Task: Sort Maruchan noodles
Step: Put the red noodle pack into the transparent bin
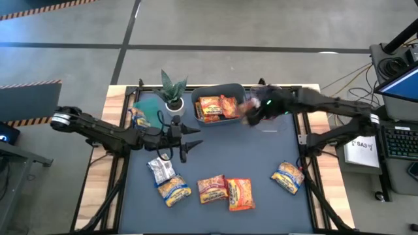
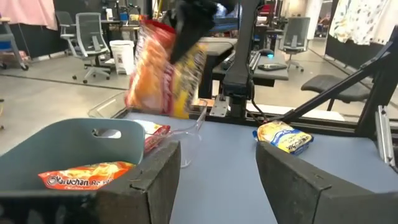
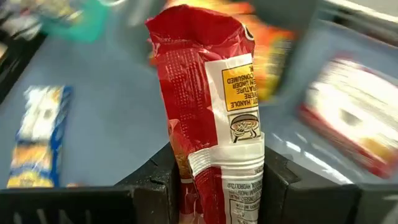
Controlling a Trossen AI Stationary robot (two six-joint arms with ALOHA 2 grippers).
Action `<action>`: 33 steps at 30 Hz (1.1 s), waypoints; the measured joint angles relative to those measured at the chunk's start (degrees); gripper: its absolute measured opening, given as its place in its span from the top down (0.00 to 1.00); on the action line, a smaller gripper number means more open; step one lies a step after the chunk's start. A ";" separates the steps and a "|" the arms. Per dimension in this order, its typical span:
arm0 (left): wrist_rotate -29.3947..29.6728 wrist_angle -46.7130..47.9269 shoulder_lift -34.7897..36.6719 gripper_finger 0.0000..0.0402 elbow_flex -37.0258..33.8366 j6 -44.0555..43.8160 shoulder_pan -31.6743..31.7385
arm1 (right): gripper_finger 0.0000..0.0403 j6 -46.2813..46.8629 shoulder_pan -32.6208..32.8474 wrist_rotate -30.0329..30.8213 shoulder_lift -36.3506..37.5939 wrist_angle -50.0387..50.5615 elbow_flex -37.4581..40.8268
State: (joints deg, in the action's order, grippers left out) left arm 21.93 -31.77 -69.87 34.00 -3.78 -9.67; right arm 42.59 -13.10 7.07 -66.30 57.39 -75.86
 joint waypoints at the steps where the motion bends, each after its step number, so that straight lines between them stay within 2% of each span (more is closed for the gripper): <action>1: 0.00 0.17 0.00 0.52 0.00 0.52 0.00 | 0.69 0.57 -1.54 0.15 1.28 1.77 0.22; 7: 0.07 0.26 -0.11 0.52 0.00 2.12 0.03 | 0.70 2.49 -9.21 4.33 5.96 6.79 2.81; 14: 0.13 0.35 -0.11 0.52 0.00 3.10 0.03 | 0.69 0.02 -16.64 5.19 6.28 3.34 9.61; 17: 0.16 0.62 -0.11 0.52 0.00 3.10 0.02 | 0.70 -1.15 -19.72 3.69 6.29 -1.10 13.71; 28: 0.20 0.81 -0.11 0.52 0.00 3.10 0.03 | 0.69 -2.53 -29.13 -7.85 6.51 -21.16 27.20; 33: 0.21 0.85 -0.11 0.52 0.00 3.10 0.04 | 0.66 -2.16 -31.14 -8.99 6.51 -24.57 30.39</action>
State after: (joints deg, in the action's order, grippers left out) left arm 22.15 -30.92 -69.97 34.00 -0.69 -9.63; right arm 40.42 -44.23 -1.92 -59.79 32.82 -45.47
